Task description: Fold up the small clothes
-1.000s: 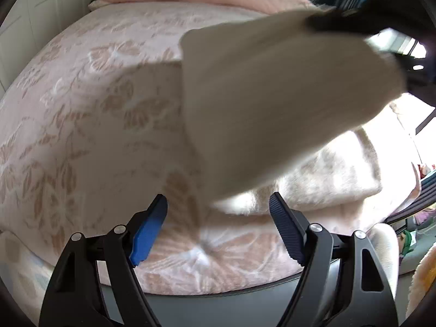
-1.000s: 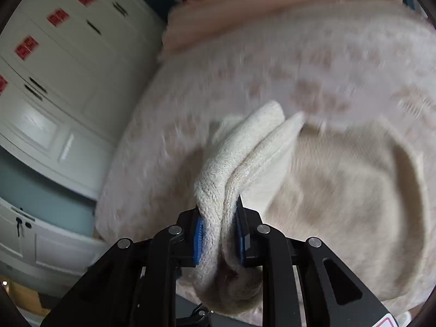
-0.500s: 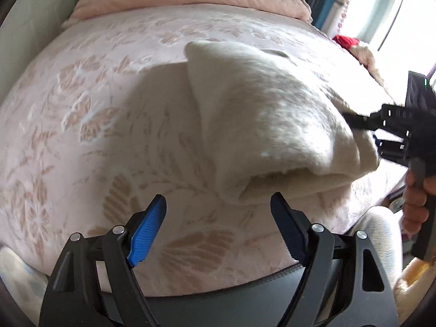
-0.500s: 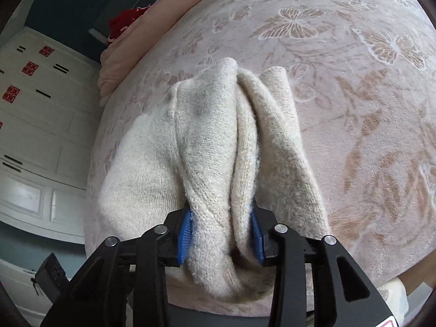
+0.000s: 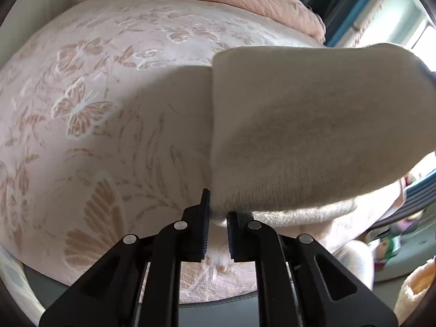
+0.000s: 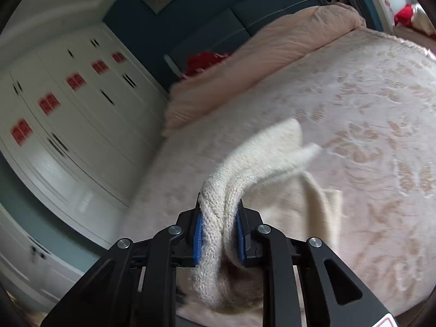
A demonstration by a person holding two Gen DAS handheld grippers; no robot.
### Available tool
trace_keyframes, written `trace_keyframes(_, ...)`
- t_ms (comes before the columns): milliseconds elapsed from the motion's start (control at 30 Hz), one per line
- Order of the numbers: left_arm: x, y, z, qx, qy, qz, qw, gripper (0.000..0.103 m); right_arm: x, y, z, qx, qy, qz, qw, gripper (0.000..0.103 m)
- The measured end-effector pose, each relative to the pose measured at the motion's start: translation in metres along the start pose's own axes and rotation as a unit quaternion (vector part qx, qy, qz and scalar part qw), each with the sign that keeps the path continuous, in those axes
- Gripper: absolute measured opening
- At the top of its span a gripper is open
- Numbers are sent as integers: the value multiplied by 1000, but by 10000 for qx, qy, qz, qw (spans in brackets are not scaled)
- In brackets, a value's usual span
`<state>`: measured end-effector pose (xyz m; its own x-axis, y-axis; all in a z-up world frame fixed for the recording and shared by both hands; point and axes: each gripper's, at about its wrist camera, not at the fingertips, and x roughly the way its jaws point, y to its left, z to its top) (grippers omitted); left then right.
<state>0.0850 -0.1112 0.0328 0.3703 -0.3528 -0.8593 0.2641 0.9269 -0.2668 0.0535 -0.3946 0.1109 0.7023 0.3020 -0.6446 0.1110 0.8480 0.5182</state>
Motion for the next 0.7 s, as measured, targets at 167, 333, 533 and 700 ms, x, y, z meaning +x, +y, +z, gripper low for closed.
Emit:
trace_keyframes(167,18,3,-10,11,345,56,9994,11,56,-93,-69,1157,874,-475,9883,26)
trace_keyframes(333,5,-5,-10,340,259,88,9990,14,41,-73,-50,861,800,-751,9902,42)
trace_keyframes(533,-44,-25,-13,936,-259,156,9952,54,14,-50,-32,421,374,-941,9940,65)
trace_keyframes(700,-49,-51,-3,1384,-407,431,9886,58,72,-58,-3,596,750,-785,9923,63)
